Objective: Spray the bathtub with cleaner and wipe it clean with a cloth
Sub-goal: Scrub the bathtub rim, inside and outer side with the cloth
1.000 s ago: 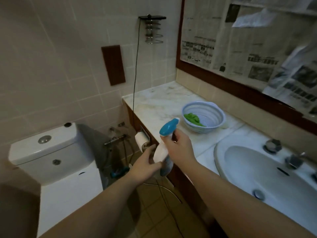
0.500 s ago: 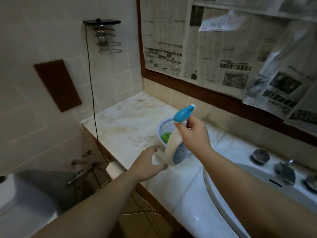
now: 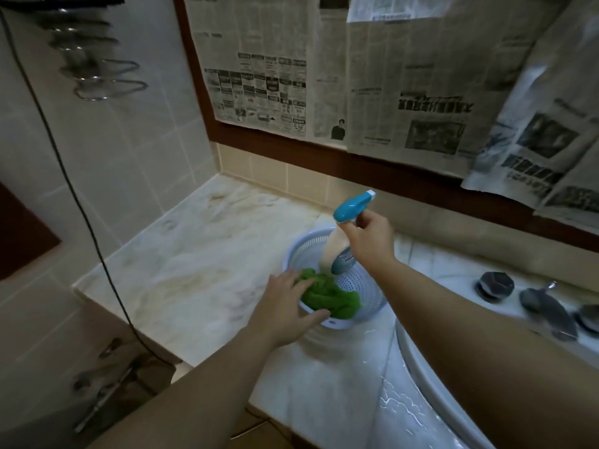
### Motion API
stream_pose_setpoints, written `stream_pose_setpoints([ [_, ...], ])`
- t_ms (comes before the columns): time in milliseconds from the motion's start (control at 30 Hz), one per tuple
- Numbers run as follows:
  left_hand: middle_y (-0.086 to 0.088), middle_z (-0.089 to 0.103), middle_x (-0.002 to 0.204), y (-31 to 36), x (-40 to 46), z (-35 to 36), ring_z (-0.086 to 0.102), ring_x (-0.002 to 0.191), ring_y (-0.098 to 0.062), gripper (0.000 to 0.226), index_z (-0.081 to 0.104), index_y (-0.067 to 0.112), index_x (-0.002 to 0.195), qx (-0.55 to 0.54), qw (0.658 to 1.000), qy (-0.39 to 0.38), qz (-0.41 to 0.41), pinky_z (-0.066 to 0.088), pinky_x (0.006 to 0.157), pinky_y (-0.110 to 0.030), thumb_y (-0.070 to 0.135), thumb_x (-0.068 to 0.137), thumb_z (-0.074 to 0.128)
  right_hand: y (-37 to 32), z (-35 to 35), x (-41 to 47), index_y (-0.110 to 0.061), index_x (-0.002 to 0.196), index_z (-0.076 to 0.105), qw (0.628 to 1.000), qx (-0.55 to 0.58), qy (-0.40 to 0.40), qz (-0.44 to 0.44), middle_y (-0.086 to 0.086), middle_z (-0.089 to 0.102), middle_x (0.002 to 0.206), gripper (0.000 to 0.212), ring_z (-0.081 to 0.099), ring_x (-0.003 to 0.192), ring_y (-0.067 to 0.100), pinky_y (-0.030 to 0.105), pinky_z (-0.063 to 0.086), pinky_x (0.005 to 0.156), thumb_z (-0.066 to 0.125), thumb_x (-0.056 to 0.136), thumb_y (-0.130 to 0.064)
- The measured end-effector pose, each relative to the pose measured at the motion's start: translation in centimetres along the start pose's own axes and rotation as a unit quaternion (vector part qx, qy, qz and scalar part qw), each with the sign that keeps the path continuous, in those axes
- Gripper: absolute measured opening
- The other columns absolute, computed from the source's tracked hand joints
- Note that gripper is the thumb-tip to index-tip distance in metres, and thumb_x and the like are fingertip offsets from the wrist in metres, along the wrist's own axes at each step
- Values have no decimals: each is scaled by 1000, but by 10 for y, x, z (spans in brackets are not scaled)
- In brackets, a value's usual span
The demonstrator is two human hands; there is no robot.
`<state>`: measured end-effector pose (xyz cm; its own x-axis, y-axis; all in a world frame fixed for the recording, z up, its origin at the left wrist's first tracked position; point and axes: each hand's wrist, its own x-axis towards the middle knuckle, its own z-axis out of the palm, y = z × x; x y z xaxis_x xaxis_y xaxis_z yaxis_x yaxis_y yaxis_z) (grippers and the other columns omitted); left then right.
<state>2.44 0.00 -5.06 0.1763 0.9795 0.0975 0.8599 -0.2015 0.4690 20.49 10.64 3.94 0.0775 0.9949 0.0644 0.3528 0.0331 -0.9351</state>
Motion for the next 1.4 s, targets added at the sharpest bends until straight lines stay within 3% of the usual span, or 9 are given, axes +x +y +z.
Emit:
stream_pose_setpoints([
  [100,5,29,165,-10,3,6,15,155,-19,94,35,32,158,2,1000,-21,-17,6,127,-54,86,82,49,11,5,9,-4,92,69,1000,-3,6,29,15,63,78,28,51,69,14,32,40,65,75,91,-32],
  [233,4,19,170,-15,3,8,3,158,-14,98,27,29,161,11,999,-25,-17,-3,126,-48,85,84,45,23,6,10,-5,77,58,999,-32,-5,40,-1,43,64,32,38,60,11,32,31,60,74,92,-28],
  [433,5,16,171,-16,3,10,-2,158,-13,97,24,29,162,15,999,-34,-15,-4,126,-49,85,86,43,32,0,-5,-18,73,49,995,-78,-56,39,-4,42,65,39,41,58,11,17,32,47,73,92,-42],
  [633,5,16,171,-17,2,6,0,158,-11,101,23,27,163,-10,999,-33,-24,-6,126,-44,84,83,50,37,-9,-31,-24,106,59,992,-100,-18,69,-16,62,88,37,59,79,1,21,42,61,80,84,-46],
  [833,6,12,172,-23,0,10,-4,157,-8,106,21,28,164,-18,999,-23,-33,-7,125,-43,87,80,49,51,4,-59,-23,80,62,980,-179,-16,82,-7,65,72,24,63,71,9,27,46,61,80,83,-39],
  [967,8,11,172,-22,-4,8,-3,157,-7,105,20,27,164,-29,999,-24,-34,-4,127,-44,85,81,49,56,22,-63,-24,109,73,967,-233,-104,19,-8,72,95,27,66,90,11,30,55,83,78,87,-40],
  [1100,9,11,172,-20,-9,4,-3,157,-6,105,18,27,164,-50,998,-25,-33,1,129,-42,84,83,52,55,39,-60,-32,137,62,928,-304,-212,23,-2,72,109,49,67,100,18,39,56,93,72,91,-43],
  [1233,10,12,171,-21,-12,-1,-1,156,-4,105,19,26,164,-70,996,-31,-35,5,129,-39,80,83,58,56,47,-57,-23,118,70,905,-357,-229,19,0,71,95,26,66,91,19,36,55,83,65,98,-38],
  [1400,7,19,170,-22,-12,-4,6,156,-5,101,21,25,163,-93,995,-17,-37,9,125,-30,69,85,68,51,41,-57,-19,91,70,921,-344,-179,-27,-2,66,78,19,63,79,20,37,55,73,60,101,-31],
])
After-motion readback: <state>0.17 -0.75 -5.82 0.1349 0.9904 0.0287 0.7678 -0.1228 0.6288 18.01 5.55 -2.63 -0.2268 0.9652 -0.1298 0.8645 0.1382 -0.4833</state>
